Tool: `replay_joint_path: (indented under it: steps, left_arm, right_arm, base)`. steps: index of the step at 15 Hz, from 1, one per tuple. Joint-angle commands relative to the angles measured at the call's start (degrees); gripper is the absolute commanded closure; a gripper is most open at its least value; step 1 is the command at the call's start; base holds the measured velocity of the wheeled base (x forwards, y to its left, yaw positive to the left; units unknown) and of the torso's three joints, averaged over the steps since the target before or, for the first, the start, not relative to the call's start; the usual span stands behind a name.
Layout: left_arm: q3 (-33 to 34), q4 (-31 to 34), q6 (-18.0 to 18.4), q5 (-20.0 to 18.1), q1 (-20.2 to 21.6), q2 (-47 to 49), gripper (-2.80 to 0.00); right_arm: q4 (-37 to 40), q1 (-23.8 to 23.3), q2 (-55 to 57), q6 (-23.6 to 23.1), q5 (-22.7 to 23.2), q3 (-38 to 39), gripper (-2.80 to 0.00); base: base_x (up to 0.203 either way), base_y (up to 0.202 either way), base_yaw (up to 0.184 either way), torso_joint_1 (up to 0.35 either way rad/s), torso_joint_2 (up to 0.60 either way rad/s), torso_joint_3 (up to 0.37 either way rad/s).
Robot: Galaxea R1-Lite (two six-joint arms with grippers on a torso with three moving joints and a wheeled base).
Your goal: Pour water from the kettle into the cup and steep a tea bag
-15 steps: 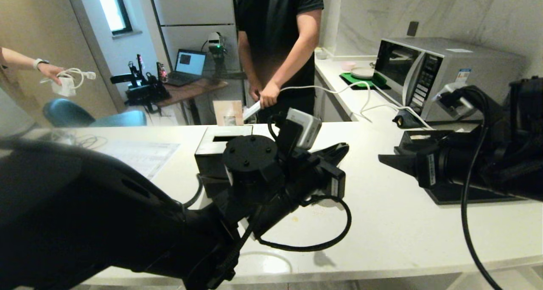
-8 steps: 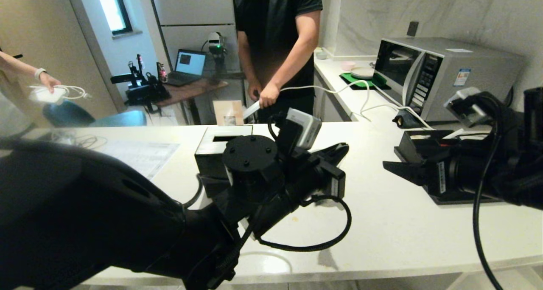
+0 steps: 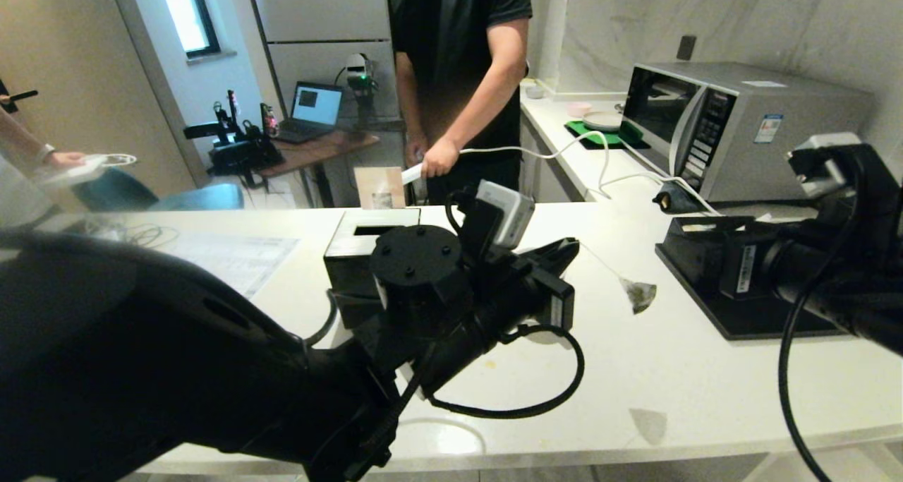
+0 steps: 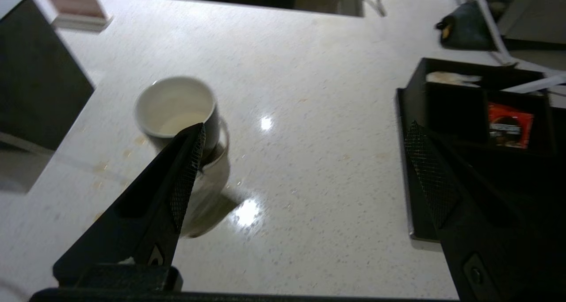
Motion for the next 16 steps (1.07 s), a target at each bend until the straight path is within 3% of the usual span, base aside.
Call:
replay_joint_path:
  steps: [1, 3, 4, 7, 14, 16]
  left_arm:
    - [0.06, -0.41, -0.05, 0.00, -0.05, 0.09, 0.00]
    - [0.06, -0.41, -0.05, 0.00, -0.05, 0.00, 0.00]
    - [0.06, -0.41, 0.02, 0.00, -0.05, 0.00, 0.00]
    - [0.06, -0.41, 0.03, 0.00, -0.05, 0.00, 0.00]
    - [0.76, -0.41, 0.12, -0.08, -0.13, -0.09, 0.00]
    - [0.67, -0.41, 0.03, -0.08, -0.13, -0.03, 0.00]
  right_arm:
    - [-2.35, -0.60, 0.23, 0.15, -1.30, 0.87, -2.80]
    - [-5.03, -1.84, 0.11, 0.13, -1.36, 1.67, -2.80]
    - [-5.55, -2.26, -0.15, 0.03, -1.44, 2.22, 0.00]
    - [-7.02, -3.24, -1.17, 0.05, -1.45, 3.08, 0.00]
    - [-24.29, -8.51, -0.29, 0.32, -0.94, 9.87, 0.00]
    - [-28.15, -10.27, -0.11, 0.87, 1.12, 11.68, 0.00]
  base:
    - [0.000, 0.000, 0.000, 0.000, 0.00, 0.000]
    - [0.000, 0.000, 0.000, 0.000, 0.00, 0.000]
    - [0.000, 0.000, 0.000, 0.000, 0.00, 0.000]
    - [0.000, 0.000, 0.000, 0.000, 0.00, 0.000]
    - [0.000, 0.000, 0.000, 0.000, 0.00, 0.000]
    - [0.000, 0.000, 0.000, 0.000, 0.00, 0.000]
